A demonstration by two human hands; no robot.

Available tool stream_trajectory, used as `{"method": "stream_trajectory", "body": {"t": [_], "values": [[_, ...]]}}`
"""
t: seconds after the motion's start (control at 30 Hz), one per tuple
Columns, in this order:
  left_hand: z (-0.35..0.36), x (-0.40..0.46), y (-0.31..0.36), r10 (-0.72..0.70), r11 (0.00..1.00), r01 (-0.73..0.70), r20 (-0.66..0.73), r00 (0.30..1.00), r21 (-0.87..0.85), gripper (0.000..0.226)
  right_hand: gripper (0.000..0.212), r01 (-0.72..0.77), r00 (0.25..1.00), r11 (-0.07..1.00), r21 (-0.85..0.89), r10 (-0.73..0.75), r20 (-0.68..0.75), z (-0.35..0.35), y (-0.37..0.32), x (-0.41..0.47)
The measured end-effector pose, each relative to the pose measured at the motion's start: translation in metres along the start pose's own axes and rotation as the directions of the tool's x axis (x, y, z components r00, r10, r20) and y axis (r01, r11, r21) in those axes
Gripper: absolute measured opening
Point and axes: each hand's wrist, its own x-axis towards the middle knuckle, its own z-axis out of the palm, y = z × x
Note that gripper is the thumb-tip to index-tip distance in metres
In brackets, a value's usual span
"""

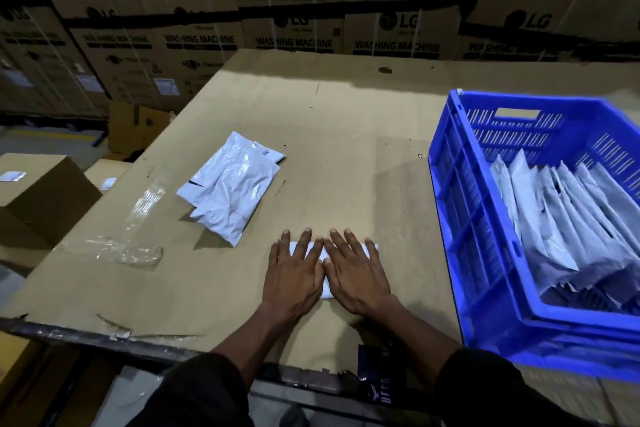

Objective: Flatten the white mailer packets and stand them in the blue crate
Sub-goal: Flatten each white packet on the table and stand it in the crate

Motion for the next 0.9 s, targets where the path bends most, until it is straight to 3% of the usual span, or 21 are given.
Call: {"method": "stream_trajectory", "body": {"t": [0.33,0.5,0.9], "values": [[-0.002,0.003,0.003,-0.086,0.996,0.082,0.082,0.993,0.045,0.053,0.059,0.028,1.000,0.997,0.077,-0.028,-0.010,0.004,0.003,0.001],[-0.003,0.001,0.006,-0.095,0.994,0.089,0.114,0.989,0.059,0.055,0.069,0.117,0.992,0.989,0.091,-0.121,0.039,0.005,0.017,-0.004],[-0.003,-0.008,0.010,-0.130,0.991,0.126,0.101,0.986,0.042,0.057,0.064,0.138,0.990,0.984,0.117,-0.139,0.003,0.003,0.022,-0.012]]}}
